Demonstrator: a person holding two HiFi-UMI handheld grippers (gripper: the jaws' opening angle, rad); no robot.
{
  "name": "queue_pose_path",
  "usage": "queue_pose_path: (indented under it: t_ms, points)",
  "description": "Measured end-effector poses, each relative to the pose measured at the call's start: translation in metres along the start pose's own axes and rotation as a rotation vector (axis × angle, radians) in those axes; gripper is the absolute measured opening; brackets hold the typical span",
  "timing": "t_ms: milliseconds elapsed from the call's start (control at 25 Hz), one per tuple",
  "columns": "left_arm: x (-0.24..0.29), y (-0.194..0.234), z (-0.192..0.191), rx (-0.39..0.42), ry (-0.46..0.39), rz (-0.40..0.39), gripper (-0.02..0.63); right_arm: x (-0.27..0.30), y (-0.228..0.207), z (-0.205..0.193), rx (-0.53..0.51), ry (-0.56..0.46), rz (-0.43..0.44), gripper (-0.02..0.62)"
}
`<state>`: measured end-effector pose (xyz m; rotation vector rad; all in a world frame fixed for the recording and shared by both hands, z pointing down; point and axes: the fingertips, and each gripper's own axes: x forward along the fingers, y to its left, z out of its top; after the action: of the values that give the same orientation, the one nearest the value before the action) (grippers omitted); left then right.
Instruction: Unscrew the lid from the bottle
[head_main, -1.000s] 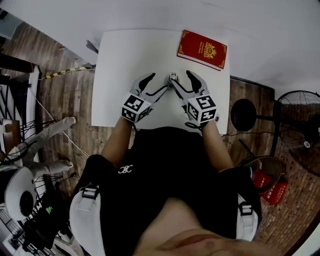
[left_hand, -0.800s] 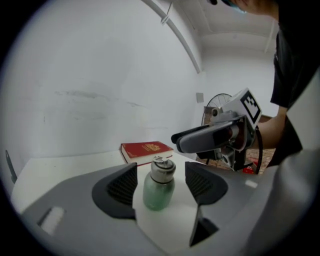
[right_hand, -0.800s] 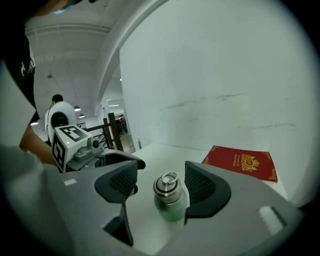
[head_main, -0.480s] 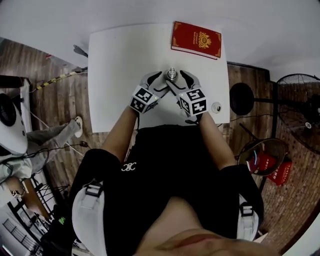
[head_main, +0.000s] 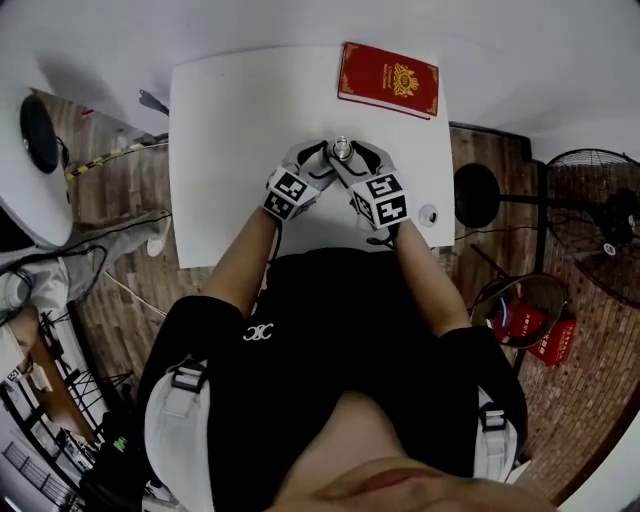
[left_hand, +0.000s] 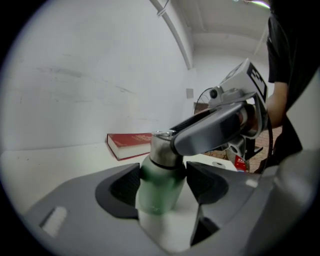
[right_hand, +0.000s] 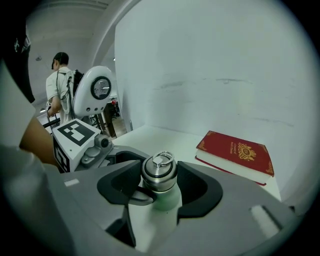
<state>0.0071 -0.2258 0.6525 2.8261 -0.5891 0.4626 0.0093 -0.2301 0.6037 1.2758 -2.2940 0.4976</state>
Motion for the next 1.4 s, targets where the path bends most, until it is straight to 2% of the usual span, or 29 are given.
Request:
queue_pose_path:
  t_ms: [120,200,280,360,560,680,760,800,840,880,960,1040,1200,1240,1320,1400]
  points:
    - [0.000,-0.001,0.000,0.001,0.001,0.004,0.339,0.000,0.001,-0.001,-0.056,0.028,0.060,0.229]
    - [0.000,-0.002,0.000,0.004,0.004,0.002,0.339,0.000,0.002,-0.001,-0.114,0.058,0.134,0.229]
    - [0.000,-0.003,0.001,0.003,0.005,-0.004,0.339,0.000,0.003,-0.002,-0.213,0.123,0.231,0.229]
    - [0.001,-0.002,0.001,0.002,0.007,-0.009,0.339,0.002,0.005,-0.005,-0.403,0.228,0.334,0.229]
    - [0.001,0.002,0.000,0.007,0.034,-0.013,0.339,0.004,0.004,-0.023,-1.032,0.531,0.538,0.225]
    - [0.001,0.000,0.000,0.009,0.047,-0.008,0.341,0.002,0.003,-0.026,-1.334,0.619,0.584,0.225]
    - [0.001,-0.001,0.000,0.004,0.048,-0.005,0.340,0.002,0.003,-0.027,-1.421,0.624,0.573,0.225]
    - [0.001,-0.001,-0.001,0.000,0.048,-0.004,0.340,0.002,0.004,-0.026,-1.395,0.615,0.559,0.227]
    - [0.001,-0.001,-0.001,-0.005,0.047,-0.004,0.341,0.000,0.007,-0.023,-1.319,0.602,0.545,0.230]
    - [0.001,-0.001,-0.001,-0.008,0.047,-0.004,0.341,-0.003,0.010,-0.020,-1.202,0.588,0.538,0.230]
    - [0.001,0.001,-0.001,-0.009,0.046,-0.004,0.341,-0.012,0.017,-0.011,-0.936,0.540,0.529,0.270]
    - [0.001,0.001,-0.001,-0.011,0.044,-0.003,0.341,-0.014,0.017,0.010,-0.694,0.418,0.461,0.276]
    - [0.003,0.001,-0.002,-0.013,0.045,-0.001,0.341,-0.012,-0.003,0.046,-0.106,0.093,0.229,0.276]
    - [0.003,0.002,-0.002,-0.013,0.046,0.000,0.341,-0.013,-0.005,0.047,0.001,0.039,0.181,0.276]
    - [0.003,0.002,-0.001,-0.012,0.048,0.000,0.341,-0.013,-0.005,0.041,0.112,-0.014,0.081,0.276]
    - [0.002,0.002,0.000,-0.011,0.051,0.000,0.341,-0.010,-0.007,0.026,0.153,-0.003,-0.027,0.276]
